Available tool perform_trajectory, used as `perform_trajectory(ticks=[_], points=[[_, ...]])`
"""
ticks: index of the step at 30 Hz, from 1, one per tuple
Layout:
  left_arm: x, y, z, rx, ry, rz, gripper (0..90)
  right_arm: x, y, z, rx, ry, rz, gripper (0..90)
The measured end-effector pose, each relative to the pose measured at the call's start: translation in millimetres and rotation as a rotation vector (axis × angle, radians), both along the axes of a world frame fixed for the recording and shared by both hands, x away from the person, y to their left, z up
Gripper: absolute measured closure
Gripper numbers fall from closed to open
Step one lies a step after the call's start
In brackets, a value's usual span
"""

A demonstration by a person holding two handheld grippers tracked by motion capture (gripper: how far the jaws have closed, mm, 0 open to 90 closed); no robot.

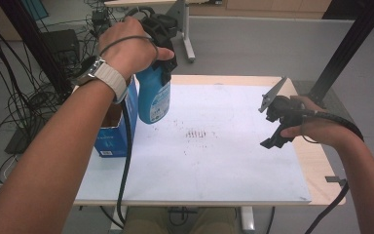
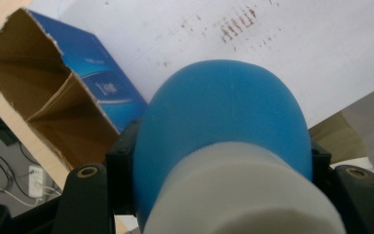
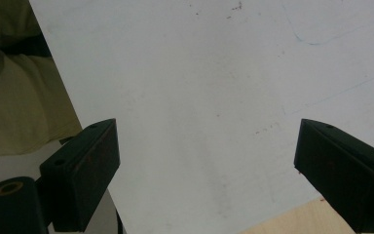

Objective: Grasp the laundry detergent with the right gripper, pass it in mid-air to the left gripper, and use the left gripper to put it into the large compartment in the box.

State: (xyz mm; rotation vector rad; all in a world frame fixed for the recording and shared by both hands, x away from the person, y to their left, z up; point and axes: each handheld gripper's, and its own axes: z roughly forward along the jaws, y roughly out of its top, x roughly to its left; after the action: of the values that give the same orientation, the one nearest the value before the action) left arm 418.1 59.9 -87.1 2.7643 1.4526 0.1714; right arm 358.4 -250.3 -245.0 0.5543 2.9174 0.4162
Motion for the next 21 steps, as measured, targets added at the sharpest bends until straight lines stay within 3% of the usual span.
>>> perform_trajectory(ticks=[5,13,21], points=[[1.9,5.2,6.8,0.004,-0.002,0.056,38.3,1.3,-2.3,1.2,0.002,-0.002,0.003,9.3],[3.4,17.0,16.4,-0.032,-0.012,0.157,38.3,2.7,-5.5,3.0,-0.002,-0.007,0.000,9.4],[5.5,30.3,24.2,-0.047,-0.034,0.223,38.3,4.6,-3.3,1.5,-0.008,-0.005,0.005,9.4]])
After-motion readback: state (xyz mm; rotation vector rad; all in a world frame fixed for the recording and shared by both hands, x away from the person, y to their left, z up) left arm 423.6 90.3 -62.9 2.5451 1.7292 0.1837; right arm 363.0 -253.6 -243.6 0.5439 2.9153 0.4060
